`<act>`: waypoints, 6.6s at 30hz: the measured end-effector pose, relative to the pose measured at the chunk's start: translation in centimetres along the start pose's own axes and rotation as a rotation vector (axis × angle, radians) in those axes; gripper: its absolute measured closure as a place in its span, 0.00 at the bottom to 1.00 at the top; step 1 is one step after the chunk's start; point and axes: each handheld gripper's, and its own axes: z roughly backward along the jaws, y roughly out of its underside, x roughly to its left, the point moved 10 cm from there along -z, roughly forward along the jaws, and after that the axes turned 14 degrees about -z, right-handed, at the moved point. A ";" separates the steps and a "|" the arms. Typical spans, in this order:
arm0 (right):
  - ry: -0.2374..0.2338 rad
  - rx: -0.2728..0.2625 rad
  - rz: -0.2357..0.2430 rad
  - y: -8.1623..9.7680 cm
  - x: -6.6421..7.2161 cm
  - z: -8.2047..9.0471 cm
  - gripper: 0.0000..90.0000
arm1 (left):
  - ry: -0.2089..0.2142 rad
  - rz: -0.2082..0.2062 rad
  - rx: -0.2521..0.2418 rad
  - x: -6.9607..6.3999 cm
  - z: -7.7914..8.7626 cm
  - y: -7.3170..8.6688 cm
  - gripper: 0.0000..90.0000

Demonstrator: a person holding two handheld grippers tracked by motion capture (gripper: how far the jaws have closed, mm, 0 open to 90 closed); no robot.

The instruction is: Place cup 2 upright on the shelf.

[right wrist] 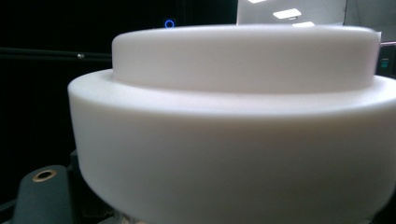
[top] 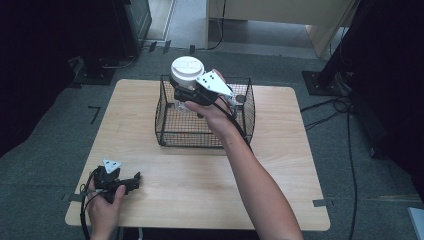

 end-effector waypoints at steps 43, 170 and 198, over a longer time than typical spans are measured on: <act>0.053 0.247 0.044 10.6 -4.1 -3.6 0.18 | 0.003 -0.006 0.002 0.0 0.0 0.0 0.00; 0.073 0.442 0.182 11.9 -5.7 0.0 0.00 | 0.006 -0.009 0.002 -0.1 0.0 0.0 0.00; 0.047 0.349 0.226 6.1 -5.5 6.4 0.00 | 0.005 -0.007 0.001 -0.1 0.0 0.0 0.00</act>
